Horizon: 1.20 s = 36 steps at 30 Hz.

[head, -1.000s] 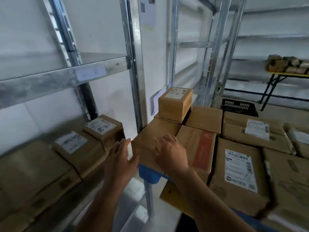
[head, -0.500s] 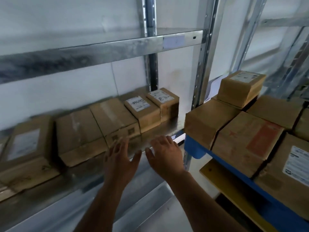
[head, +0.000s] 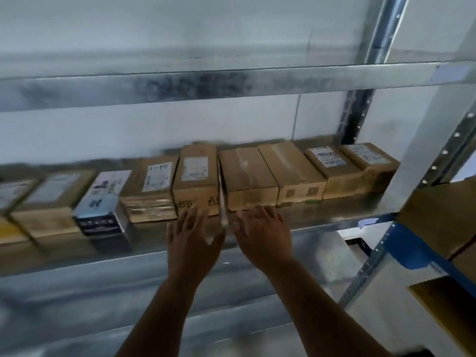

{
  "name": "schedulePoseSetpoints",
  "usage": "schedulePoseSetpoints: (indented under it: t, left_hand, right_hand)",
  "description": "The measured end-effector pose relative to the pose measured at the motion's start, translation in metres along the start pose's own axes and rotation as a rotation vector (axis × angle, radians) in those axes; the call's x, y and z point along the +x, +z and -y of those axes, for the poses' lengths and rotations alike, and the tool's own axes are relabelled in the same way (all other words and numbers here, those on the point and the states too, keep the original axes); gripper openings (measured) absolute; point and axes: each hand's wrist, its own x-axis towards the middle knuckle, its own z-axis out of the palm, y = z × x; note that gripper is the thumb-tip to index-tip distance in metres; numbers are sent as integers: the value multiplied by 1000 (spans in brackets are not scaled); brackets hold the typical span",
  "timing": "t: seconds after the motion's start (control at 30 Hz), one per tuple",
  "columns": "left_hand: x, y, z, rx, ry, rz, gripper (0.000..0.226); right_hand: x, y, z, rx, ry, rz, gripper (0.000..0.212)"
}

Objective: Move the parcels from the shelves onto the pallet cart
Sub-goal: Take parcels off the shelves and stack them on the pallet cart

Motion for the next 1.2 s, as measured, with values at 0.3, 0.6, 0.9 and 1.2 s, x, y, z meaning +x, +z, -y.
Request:
schedulePoseSetpoints:
  t: [0.3, 0.6, 0.9, 1.2]
  left_hand:
    - [-80, -103, 164, 76, -192, -117, 60]
    - [-139, -170, 282, 135, -353, -185, 65]
    - [-167, -207, 367, 131, -543, -257, 64]
    - [-137, -230, 475, 229, -617, -232, 63]
  right_hand:
    - [-20, 54, 191, 75, -218, 89, 35]
    - [-50, 95, 341, 187, -383, 164, 34]
    - [-44, 140, 434, 204, -521, 222, 39]
    - [4, 226, 518, 244, -584, 288, 34]
